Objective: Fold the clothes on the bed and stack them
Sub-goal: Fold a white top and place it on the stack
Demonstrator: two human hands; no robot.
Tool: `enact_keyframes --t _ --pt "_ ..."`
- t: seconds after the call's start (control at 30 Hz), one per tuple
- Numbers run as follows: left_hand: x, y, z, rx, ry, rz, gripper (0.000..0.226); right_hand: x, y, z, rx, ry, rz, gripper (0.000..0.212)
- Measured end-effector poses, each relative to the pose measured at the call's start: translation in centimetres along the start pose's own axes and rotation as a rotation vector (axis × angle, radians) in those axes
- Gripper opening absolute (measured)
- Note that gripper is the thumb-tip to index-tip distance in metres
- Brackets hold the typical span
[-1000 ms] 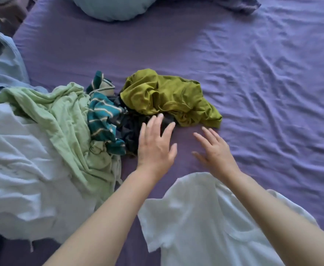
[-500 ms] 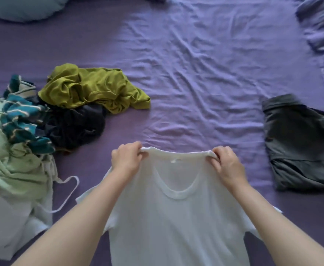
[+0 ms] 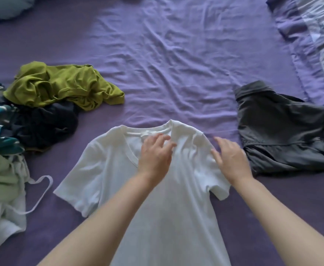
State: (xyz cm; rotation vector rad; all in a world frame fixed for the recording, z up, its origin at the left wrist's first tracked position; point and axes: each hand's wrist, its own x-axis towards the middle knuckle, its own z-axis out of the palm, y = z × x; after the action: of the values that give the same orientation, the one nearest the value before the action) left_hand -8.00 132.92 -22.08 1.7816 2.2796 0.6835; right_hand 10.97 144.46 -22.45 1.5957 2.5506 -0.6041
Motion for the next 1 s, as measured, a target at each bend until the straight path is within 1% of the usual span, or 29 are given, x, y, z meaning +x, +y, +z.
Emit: enact_keyframes --t 0.03,0.07,0.1,0.13,0.17,0.23,0.27,0.33,0.37,0.4,0.47,0.53,0.6,0.63,0.67,0.7,0.73,0.8,0.83,0.9,0.93,0.97,1.0 --pt "-0.1 1.6 1.0 -0.034 -0.04 0.105 0.024 -1.3 1.1 0.2 -0.057 -0.043 0.014 0.047" --pt "-0.1 2.9 2.0 -0.036 -0.105 0.172 0.023 -2.3 1.9 0.6 -0.109 -0.086 0.022 0.049" --pt "-0.1 4.2 3.0 -0.033 -0.198 0.195 0.023 -3.0 2.5 1.0 -0.156 -0.111 0.028 0.048" --pt "-0.3 5.2 3.8 -0.032 -0.305 0.176 0.026 -3.3 2.9 1.3 -0.178 -0.12 0.038 0.042" --pt "-0.4 5.8 4.6 -0.02 -0.41 0.133 0.033 -3.4 3.1 1.5 -0.151 -0.103 0.041 0.033" --pt "-0.5 6.3 5.8 0.054 -0.554 0.045 0.051 -3.0 3.3 1.2 0.069 -0.019 0.02 0.014" --pt "-0.5 6.3 6.2 0.096 -0.598 0.024 0.059 -2.8 3.3 0.7 0.22 0.013 0.018 0.01" --pt "-0.6 6.0 6.8 0.155 -0.614 0.008 0.07 -2.2 3.4 -0.3 0.447 0.028 0.062 0.01" --pt "-0.7 5.9 7.1 0.179 -0.607 -0.003 0.074 -1.9 3.5 -0.8 0.473 0.025 0.075 0.012" --pt "-0.8 5.8 7.3 0.2 -0.603 -0.021 0.077 -1.7 3.7 -1.1 0.439 0.033 0.069 0.012" --pt "-1.2 5.8 7.8 0.241 -0.6 -0.062 0.084 -1.6 4.2 -1.6 0.232 0.08 0.017 0.015" --pt "-1.5 6.2 8.6 0.29 -0.603 -0.082 0.091 -1.5 4.7 -1.6 0.029 0.102 -0.03 0.028" --pt "-1.5 6.6 9.3 0.324 -0.601 -0.107 0.097 -1.5 5.0 -1.4 -0.098 0.094 -0.07 0.044" --pt "-1.5 6.8 9.6 0.339 -0.598 -0.122 0.1 -1.6 5.1 -1.1 -0.174 0.144 -0.125 0.05" --pt "-1.4 6.9 9.7 0.351 -0.595 -0.134 0.103 -1.8 5.1 -0.8 -0.244 0.228 -0.196 0.051" --pt "-1.4 6.9 9.7 0.357 -0.594 -0.141 0.105 -2.2 5.1 -0.5 -0.296 0.308 -0.285 0.047" --pt "-1.4 7.0 9.6 0.357 -0.598 -0.148 0.106 -2.8 5.1 0.0 -0.322 0.351 -0.389 0.04" --pt "-1.6 7.0 9.0 0.354 -0.602 -0.172 0.108 -4.3 5.3 0.9 -0.337 0.31 -0.555 0.03" --pt "-1.9 7.0 8.6 0.349 -0.603 -0.19 0.108 -5.1 5.4 1.3 -0.34 0.256 -0.561 0.031" --pt "-3.4 7.1 7.6 0.334 -0.605 -0.226 0.104 -6.4 5.4 1.5 -0.331 0.182 -0.442 0.036" --pt "-4.5 7.2 7.1 0.328 -0.603 -0.24 0.099 -7.0 5.2 1.4 -0.318 0.168 -0.38 0.039" --pt "-5.9 7.4 6.6 0.32 -0.601 -0.255 0.094 -7.7 4.9 1.4 -0.305 0.17 -0.359 0.042" --pt "-7.3 7.5 6.2 0.31 -0.603 -0.272 0.089 -8.5 4.4 1.6 -0.292 0.173 -0.383 0.045"
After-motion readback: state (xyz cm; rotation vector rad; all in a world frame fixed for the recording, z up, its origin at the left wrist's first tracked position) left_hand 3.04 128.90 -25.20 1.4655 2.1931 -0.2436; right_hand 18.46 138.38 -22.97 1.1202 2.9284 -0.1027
